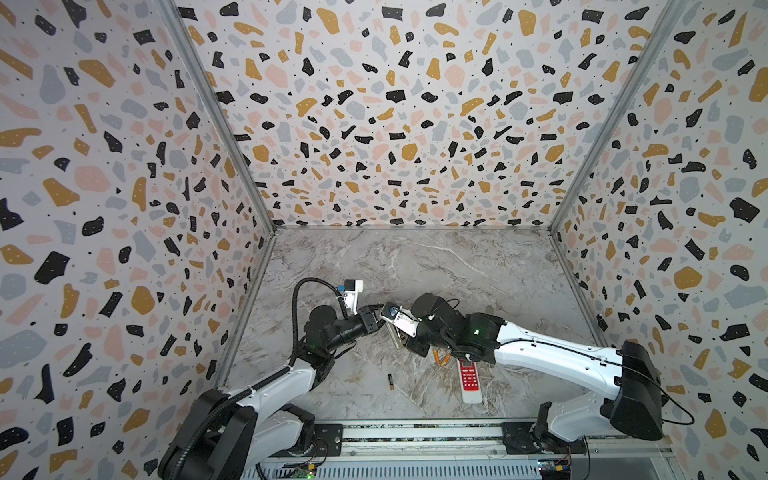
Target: Load the batteries into the remote control
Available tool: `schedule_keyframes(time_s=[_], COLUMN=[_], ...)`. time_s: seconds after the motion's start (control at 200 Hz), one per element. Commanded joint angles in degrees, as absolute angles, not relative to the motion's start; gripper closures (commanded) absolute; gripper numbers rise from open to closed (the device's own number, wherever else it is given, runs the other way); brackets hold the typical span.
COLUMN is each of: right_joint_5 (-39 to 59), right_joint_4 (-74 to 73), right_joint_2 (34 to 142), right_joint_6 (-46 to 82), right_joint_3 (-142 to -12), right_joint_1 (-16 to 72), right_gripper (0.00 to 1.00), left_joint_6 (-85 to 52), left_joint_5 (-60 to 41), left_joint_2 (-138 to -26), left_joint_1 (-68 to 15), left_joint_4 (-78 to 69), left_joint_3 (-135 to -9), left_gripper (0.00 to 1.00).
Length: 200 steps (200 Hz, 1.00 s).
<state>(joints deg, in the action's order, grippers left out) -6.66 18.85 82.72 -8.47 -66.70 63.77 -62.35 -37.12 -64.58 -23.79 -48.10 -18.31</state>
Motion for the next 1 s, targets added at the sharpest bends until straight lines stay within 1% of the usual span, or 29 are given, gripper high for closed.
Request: schedule_keyframes(time_s=[0.0, 0.27, 0.591, 0.836, 0.996], right_joint_5=[-8.4, -9.7, -10.1, -5.8, -8.8], right_joint_4=[19.2, 20.4, 21.7, 21.7, 21.5], right_joint_2=[83.4, 87.9, 90.7, 90.7, 88.4], right_joint_6=[-7.1, -6.9, -7.6, -8.5, -8.2], right_joint_3=[-69.5, -71.8, -73.1, -72.7, -72.5], right_joint_1=[64.0, 64.0, 65.5, 66.6, 66.0], right_gripper=[1.0, 1.0, 1.0, 1.0, 1.0], left_joint_6=[-62.3, -63.1, -63.5, -63.9, -61.6], left_joint_5=[-38.4, -39.9, -40.1, -39.6, -38.8], left_joint_2=[-63.9, -62.3, -61.3, -60.8, -60.4], left_joint_1=[-23.7, -23.7, -23.7, -23.1, -22.9], left_joint_4=[-53.1, -55.1, -55.9, -56.2, -52.6], left_joint_3=[-18.1, -18.1, -17.8, -17.6, -17.8], left_gripper=[1.0, 1.0, 1.0, 1.0, 1.0])
